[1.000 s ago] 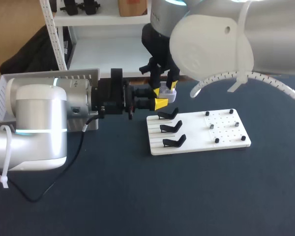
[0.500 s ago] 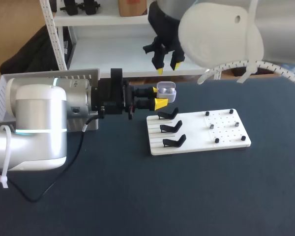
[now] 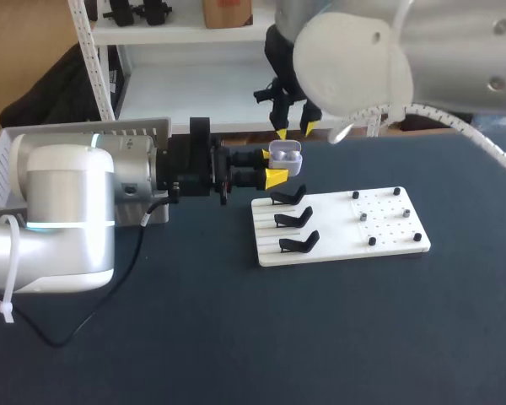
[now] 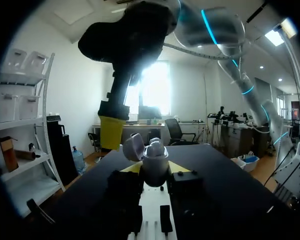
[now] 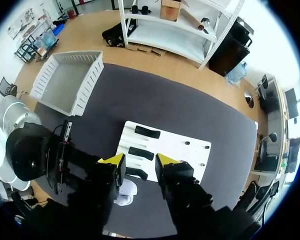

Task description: Pick up each earbud case from the left stands, insert the matching earbuds, close the lid, and place the case in the box.

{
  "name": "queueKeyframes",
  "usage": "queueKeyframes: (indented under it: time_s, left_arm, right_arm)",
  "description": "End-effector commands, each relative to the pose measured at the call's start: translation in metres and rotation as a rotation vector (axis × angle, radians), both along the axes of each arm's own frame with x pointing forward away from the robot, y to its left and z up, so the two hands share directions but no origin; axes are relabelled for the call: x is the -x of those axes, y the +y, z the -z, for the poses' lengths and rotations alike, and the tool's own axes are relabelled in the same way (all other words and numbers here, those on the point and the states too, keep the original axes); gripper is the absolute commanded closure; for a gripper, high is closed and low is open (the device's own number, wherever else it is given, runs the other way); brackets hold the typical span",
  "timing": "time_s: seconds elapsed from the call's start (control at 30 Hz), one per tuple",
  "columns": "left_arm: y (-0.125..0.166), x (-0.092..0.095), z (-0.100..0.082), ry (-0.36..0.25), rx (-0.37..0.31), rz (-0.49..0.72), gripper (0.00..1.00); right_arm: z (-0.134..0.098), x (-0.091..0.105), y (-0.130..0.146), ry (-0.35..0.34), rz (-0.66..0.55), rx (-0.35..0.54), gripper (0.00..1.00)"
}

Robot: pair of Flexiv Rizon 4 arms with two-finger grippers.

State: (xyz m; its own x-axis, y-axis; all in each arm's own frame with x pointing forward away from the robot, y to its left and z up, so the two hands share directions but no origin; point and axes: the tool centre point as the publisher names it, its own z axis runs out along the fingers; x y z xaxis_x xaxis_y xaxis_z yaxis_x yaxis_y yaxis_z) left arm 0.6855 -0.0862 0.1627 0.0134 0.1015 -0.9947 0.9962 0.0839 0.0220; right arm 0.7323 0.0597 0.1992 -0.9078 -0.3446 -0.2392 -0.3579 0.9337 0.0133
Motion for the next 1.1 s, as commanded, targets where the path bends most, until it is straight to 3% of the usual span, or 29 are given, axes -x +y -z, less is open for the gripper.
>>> queueKeyframes:
  time_s: [0.03, 0.43, 0.73, 0.93, 1.1]
  left_arm:
    - [0.0, 0.001, 0.0, -0.002, 0.003, -0.004, 1.0]
    - [0.0, 0.001, 0.0, -0.002, 0.003, -0.004, 1.0]
    - [0.0, 0.001, 0.0, -0.002, 0.003, -0.004, 1.0]
    - [0.028, -0.006, -0.034, -0.094, 0.013, -0.023, 1.0]
    - [0.088, -0.015, -0.066, -0.177, -0.037, -0.123, 1.0]
  right_arm:
    - [0.0, 0.005, -0.003, 0.005, 0.003, -0.001, 0.62]
    - [-0.003, 0.04, -0.011, -0.001, 0.005, -0.023, 0.62]
    - [-0.053, 0.071, -0.034, -0.147, 0.059, -0.198, 0.57]
    - [-0.045, 0.093, -0.053, -0.165, 0.027, -0.174, 0.52]
    - [-0.037, 0.107, -0.072, -0.141, 0.066, -0.165, 0.53]
